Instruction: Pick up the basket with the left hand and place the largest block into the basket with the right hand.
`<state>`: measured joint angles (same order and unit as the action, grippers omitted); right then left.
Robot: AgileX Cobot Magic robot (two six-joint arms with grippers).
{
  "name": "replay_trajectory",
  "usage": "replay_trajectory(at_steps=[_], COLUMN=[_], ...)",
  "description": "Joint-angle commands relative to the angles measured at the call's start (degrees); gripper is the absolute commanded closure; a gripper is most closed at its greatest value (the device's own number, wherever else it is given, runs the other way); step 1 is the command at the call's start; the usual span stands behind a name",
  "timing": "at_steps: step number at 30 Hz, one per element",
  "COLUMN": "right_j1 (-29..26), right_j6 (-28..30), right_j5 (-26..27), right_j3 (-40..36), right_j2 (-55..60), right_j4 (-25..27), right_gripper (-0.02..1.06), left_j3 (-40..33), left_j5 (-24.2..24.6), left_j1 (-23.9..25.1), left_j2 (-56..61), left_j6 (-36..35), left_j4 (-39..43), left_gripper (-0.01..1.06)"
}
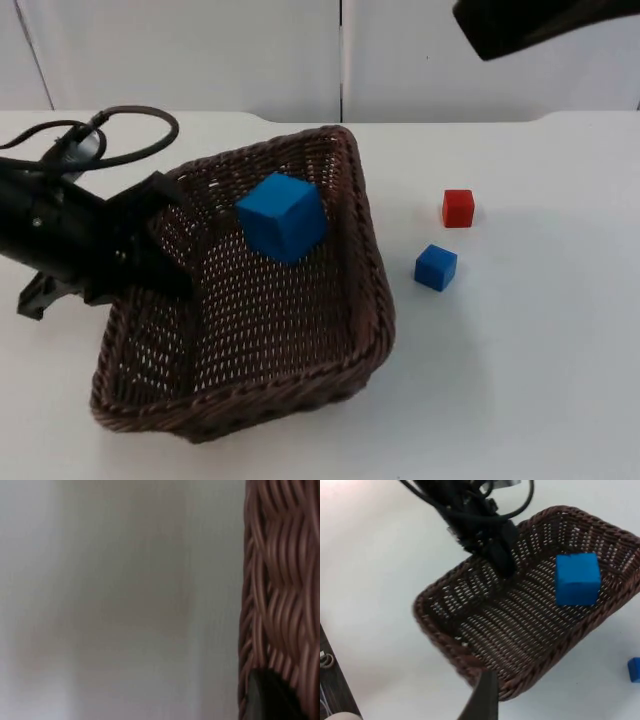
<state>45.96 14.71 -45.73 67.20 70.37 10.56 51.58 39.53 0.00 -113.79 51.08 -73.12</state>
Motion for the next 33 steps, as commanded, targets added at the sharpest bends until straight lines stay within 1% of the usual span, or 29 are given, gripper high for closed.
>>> replay_trajectory(at_steps=[1, 2, 6, 7, 11, 19, 25, 26, 27, 28, 29, 30, 31, 32, 33], right_j1=[-0.2, -0.2, -0.2, -0.2, -0.2, -0.2, -0.2, -0.2, -0.2, -0.2, -0.2, -0.2, -0.2, -0.2, -0.2], right_j6=[-1.49, -1.49, -2.28, -2.28, -2.28, -2.28, -2.26, -2.26, -2.26, -2.26, -2.26, -2.26, -2.26, -2.26, -2.26], right_j5=[0.52, 0.52, 0.52, 0.52, 0.52, 0.52, 0.52, 0.52, 0.52, 0.52, 0.52, 0.52, 0.52, 0.52, 0.52], right_j3=[-0.29, -0.29, -0.29, -0.29, -0.29, -0.29, -0.42, -0.42, -0.42, -0.42, -0.42, -0.42, -0.42, -0.42, -0.42], right_j2=[-0.54, -0.54, -0.54, -0.54, -0.54, -0.54, -0.54, -0.54, -0.54, -0.54, -0.54, -0.54, -0.54, -0.54, -0.54], right_j4=[0.07, 0.07, 0.07, 0.07, 0.07, 0.07, 0.07, 0.07, 0.07, 0.07, 0.07, 0.07, 0.07, 0.07, 0.07], right_gripper=[0.29, 0.29, 0.29, 0.29, 0.29, 0.29, 0.29, 0.29, 0.29, 0.29, 0.29, 0.29, 0.29, 0.29, 0.29], left_j3=[3.76, 3.76, 7.92, 7.92, 11.68, 13.23, 13.23, 13.23, 13.23, 13.23, 13.23, 13.23, 13.23, 13.23, 13.23], left_j5=[-0.27, -0.27, -2.94, -2.94, -2.83, -1.79, -2.38, -2.38, -2.38, -2.38, -2.38, -2.38, -2.01, -1.4, -1.4], left_j1=[-0.1, -0.1, -0.1, -0.1, -0.1, -0.1, -0.1, -0.1, -0.1, -0.1, -0.1, -0.1, -0.1, -0.1, -0.1], left_j2=[-2.49, -2.49, -4.81, -4.81, -6.04, -6.16, -6.16, -6.16, -6.16, -6.16, -6.16, -6.16, -6.16, -6.16, -6.16], left_j6=[-0.41, -0.41, -1.99, -1.99, -2.85, -1.88, -1.98, -1.98, -1.98, -1.98, -1.98, -2.08, -2.08, -2.19, -2.19], left_j4=[-2.19, -2.19, -1.26, -1.26, 2.06, 3.58, 4.27, 4.27, 4.01, 4.01, 3.93, 3.78, 3.65, 3.16, 3.16], left_gripper=[1.05, 1.05, 1.05, 1.05, 1.05, 1.05, 1.05, 1.02, 0.96, 0.96, 0.9, 0.79, 0.65, 0.48, 0.48])
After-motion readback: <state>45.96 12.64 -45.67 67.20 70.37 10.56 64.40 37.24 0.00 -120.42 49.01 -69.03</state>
